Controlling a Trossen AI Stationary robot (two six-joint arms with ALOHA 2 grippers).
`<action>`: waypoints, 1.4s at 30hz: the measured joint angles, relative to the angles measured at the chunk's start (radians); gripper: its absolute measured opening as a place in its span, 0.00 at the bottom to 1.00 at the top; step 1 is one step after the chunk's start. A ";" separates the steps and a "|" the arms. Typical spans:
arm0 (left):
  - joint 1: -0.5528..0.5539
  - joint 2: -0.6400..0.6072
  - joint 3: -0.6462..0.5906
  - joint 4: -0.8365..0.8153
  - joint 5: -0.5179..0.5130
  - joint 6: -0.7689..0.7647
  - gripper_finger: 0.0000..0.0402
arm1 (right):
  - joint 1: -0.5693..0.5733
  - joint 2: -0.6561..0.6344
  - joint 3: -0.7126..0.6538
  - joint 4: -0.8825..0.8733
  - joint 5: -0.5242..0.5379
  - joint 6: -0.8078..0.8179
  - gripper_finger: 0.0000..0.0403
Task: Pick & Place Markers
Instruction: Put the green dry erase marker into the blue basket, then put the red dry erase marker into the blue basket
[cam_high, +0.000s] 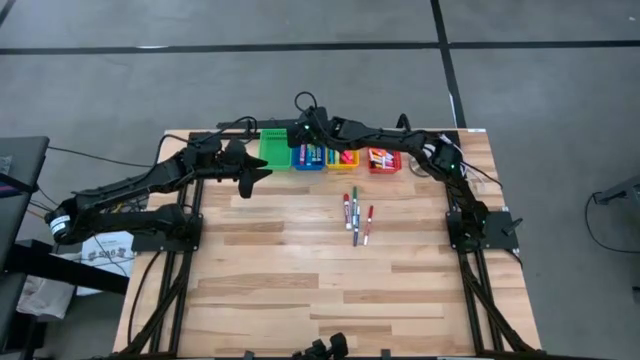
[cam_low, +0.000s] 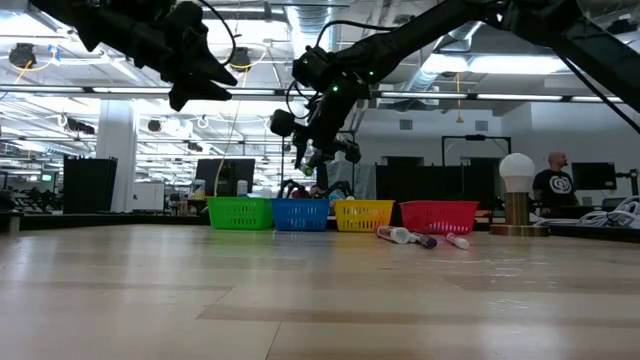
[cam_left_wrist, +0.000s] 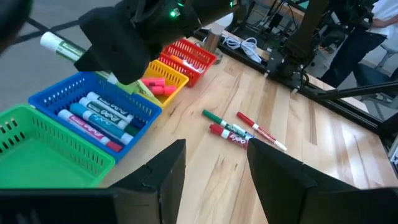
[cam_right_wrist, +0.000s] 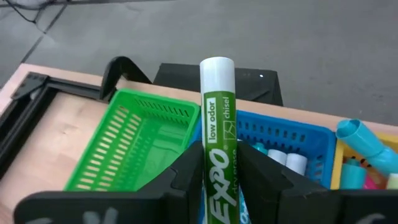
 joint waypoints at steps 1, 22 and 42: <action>0.000 0.000 0.000 0.000 0.000 0.000 0.43 | 0.000 0.000 0.000 -0.006 0.000 0.001 0.23; 0.000 0.000 0.000 0.000 0.001 0.002 0.43 | 0.013 -0.026 -0.001 -0.078 -0.077 -0.014 0.43; -0.002 0.000 0.000 0.000 0.001 0.030 0.43 | 0.186 -0.135 0.000 -0.681 -0.063 -0.138 0.39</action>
